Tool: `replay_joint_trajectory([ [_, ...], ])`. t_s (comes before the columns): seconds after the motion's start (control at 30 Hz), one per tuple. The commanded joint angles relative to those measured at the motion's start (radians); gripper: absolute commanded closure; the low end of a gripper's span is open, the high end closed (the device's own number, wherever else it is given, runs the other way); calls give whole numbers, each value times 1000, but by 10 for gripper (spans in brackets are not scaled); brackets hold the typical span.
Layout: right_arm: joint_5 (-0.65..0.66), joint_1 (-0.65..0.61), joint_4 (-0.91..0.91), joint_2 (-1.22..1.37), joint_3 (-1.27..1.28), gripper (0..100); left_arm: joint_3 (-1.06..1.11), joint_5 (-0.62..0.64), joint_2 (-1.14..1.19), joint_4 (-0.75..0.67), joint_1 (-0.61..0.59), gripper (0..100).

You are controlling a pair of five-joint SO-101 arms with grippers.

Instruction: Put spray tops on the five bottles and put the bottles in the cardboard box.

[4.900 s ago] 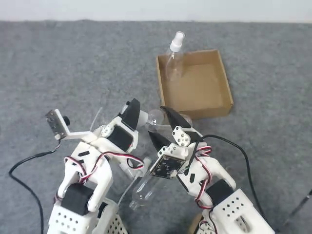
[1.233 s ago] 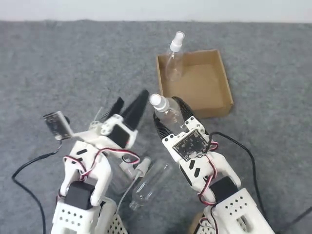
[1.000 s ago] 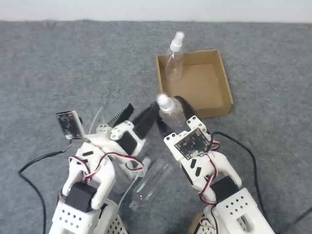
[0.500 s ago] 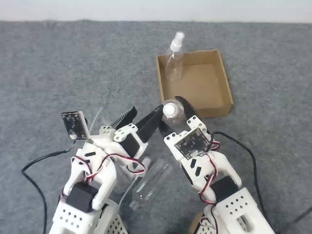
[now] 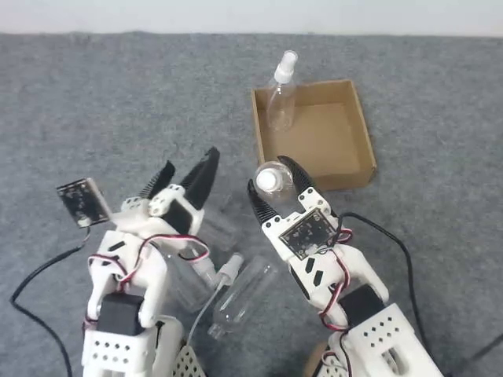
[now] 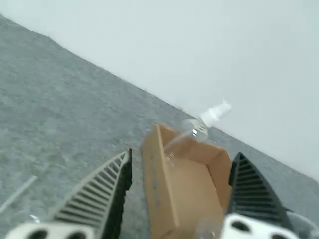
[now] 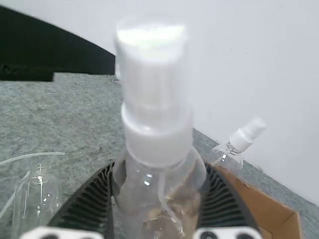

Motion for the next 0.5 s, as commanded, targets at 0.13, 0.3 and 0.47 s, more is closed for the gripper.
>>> replay_joint_trajectory([
  [0.13, -12, -2, 2, -28, -51, 990, 51, -15, -14, -35, -83, 701],
  [0.3, -5, 2, -2, -28, -52, 989, 130, -15, -14, -95, -100, 701],
  [0.47, -6, 38, -7, -28, -58, 991, 185, -17, -14, -166, -153, 701],
])
